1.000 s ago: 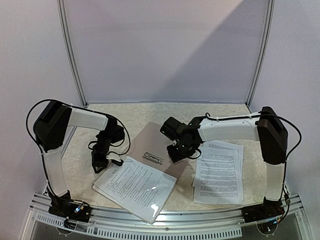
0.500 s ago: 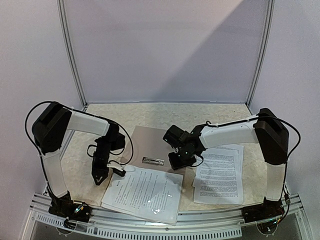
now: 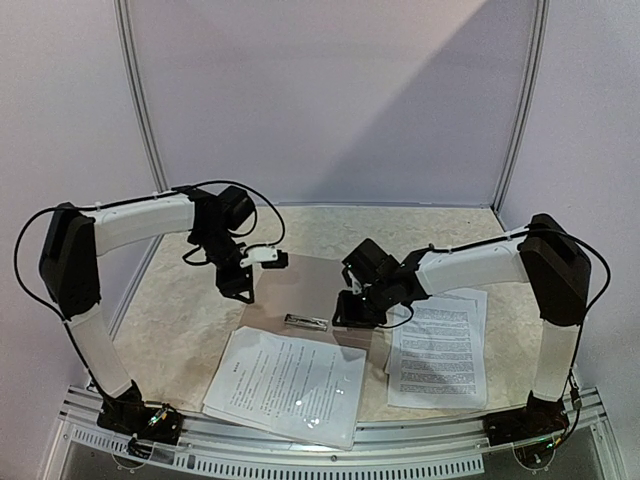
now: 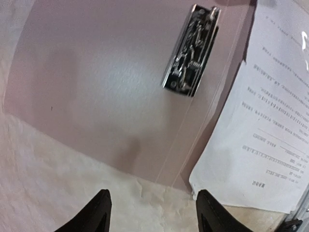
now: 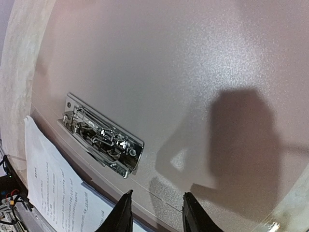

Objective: Put the files into the folder
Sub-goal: Open the spring clip on the folder with some files.

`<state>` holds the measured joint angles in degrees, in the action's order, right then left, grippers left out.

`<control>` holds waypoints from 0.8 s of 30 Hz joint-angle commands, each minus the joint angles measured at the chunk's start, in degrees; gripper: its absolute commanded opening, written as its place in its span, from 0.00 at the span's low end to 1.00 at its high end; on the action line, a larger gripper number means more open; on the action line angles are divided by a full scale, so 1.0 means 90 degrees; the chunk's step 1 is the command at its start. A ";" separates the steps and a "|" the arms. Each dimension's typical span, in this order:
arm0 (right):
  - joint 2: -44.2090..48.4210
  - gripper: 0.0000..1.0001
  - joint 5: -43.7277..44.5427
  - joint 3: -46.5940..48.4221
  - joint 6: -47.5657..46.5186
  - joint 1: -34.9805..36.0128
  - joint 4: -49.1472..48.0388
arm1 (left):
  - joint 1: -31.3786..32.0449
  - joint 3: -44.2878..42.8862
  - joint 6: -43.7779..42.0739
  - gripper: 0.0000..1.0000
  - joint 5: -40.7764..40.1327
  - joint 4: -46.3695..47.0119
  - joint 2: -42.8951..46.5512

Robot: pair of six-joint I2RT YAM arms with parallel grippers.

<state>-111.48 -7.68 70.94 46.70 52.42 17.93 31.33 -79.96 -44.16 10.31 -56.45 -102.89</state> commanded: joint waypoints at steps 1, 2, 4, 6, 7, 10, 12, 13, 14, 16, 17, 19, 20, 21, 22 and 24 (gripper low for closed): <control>0.0067 0.36 -0.0407 -0.0057 0.0375 -0.0056 -0.0587 | 0.0220 0.0500 -0.1297 0.62 0.1383 0.1580 -0.0239; 0.0040 0.36 -0.0415 -0.0067 0.0406 -0.0059 -0.0629 | 0.0272 0.0535 -0.1462 0.62 0.1482 0.1708 -0.0312; -0.0004 0.36 -0.0428 -0.0097 0.0457 -0.0070 -0.0786 | 0.0408 0.0615 -0.1669 0.62 0.1357 0.1993 -0.0457; -0.0057 0.34 -0.0506 -0.0126 0.0534 -0.0064 -0.0935 | 0.0609 0.0767 -0.1872 0.62 0.1036 0.2331 -0.0549; -0.0117 0.31 -0.0548 -0.0128 0.0556 -0.0063 -0.0971 | 0.0714 0.0857 -0.1906 0.62 0.0856 0.2525 -0.0584; -0.0239 0.26 -0.0631 -0.0121 0.0590 -0.0069 -0.0973 | 0.0917 0.0938 -0.1913 0.61 0.0500 0.2637 -0.0753; -0.0288 0.22 -0.0626 -0.0158 0.0597 -0.0063 -0.0961 | 0.0983 0.0912 -0.1900 0.59 0.0316 0.2545 -0.0874; -0.0305 0.21 -0.0646 -0.0172 0.0602 -0.0063 -0.0979 | 0.1009 0.0900 -0.1900 0.57 0.0260 0.2481 -0.0921; -0.0321 0.20 -0.0691 -0.0191 0.0602 -0.0063 -0.0999 | 0.1018 0.0881 -0.1880 0.56 0.0219 0.2402 -0.0955; -0.0377 0.19 -0.0804 -0.0209 0.0602 -0.0068 -0.1057 | 0.1037 0.0869 -0.1829 0.52 0.0200 0.2305 -0.1019; -0.0399 0.18 -0.0851 -0.0228 0.0595 -0.0064 -0.1105 | 0.1058 0.0863 -0.1813 0.49 0.0155 0.2275 -0.1050; -0.0452 0.16 -0.0896 -0.0235 0.0615 -0.0064 -0.1140 | 0.1111 0.0830 -0.1723 0.43 -0.0028 0.2257 -0.1134; -0.0478 0.16 -0.0900 -0.0243 0.0613 -0.0066 -0.1130 | 0.1138 0.0799 -0.1703 0.41 -0.0076 0.2205 -0.1181; -0.0497 0.15 -0.0900 -0.0253 0.0612 -0.0072 -0.1129 | 0.1159 0.0761 -0.1690 0.39 -0.0114 0.2162 -0.1229; -0.0507 0.15 -0.0909 -0.0271 0.0612 -0.0071 -0.1163 | 0.1187 0.0720 -0.1668 0.38 -0.0157 0.2097 -0.1269; -0.0546 0.14 -0.0932 -0.0287 0.0612 -0.0073 -0.1176 | 0.1228 0.0645 -0.1640 0.35 -0.0203 0.1952 -0.1355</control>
<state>-115.07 -15.05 69.21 52.10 51.94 8.60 40.75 -72.79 -59.55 10.74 -36.40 -112.64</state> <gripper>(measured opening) 0.147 0.374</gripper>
